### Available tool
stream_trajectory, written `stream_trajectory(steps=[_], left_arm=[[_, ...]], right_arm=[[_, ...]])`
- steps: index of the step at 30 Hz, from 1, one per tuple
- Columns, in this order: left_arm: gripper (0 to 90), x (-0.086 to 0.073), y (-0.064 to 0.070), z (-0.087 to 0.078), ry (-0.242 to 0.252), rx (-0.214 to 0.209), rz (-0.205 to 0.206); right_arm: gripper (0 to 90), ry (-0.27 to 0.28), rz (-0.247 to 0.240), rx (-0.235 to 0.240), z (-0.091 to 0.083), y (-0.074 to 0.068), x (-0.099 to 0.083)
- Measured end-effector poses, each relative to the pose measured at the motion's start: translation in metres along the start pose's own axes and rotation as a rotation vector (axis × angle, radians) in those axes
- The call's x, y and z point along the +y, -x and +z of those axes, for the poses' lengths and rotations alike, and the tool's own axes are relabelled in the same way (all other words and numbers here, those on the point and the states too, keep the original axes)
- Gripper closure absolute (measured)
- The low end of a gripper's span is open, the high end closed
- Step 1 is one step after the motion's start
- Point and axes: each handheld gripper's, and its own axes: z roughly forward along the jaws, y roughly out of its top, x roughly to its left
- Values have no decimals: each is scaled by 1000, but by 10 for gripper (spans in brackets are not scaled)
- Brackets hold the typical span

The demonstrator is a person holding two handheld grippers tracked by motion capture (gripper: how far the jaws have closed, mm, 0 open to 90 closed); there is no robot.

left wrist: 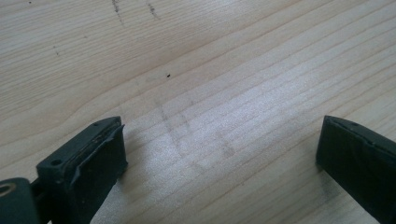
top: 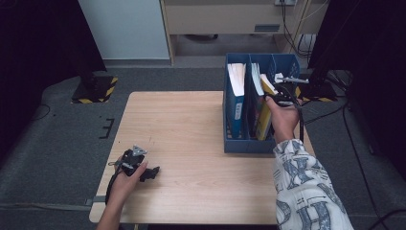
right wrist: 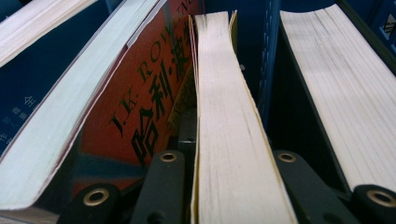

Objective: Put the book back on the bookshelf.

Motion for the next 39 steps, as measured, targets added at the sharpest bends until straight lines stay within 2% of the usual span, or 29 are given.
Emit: stream_trajectory(steps=[9, 20, 25, 39], left_arm=[[7, 0, 0, 0, 0, 0, 0], [7, 0, 1, 0, -2, 0, 0], [7, 0, 1, 0, -2, 0, 0], [7, 0, 0, 0, -2, -1, 0]], right_arm=[[743, -5, -3, -2, 0, -1, -1], [729, -57, -33, 12, -12, -2, -2], [723, -69, -29, 25, -16, 0, -3], [711, -70, -38, 40, -24, -2, 0]])
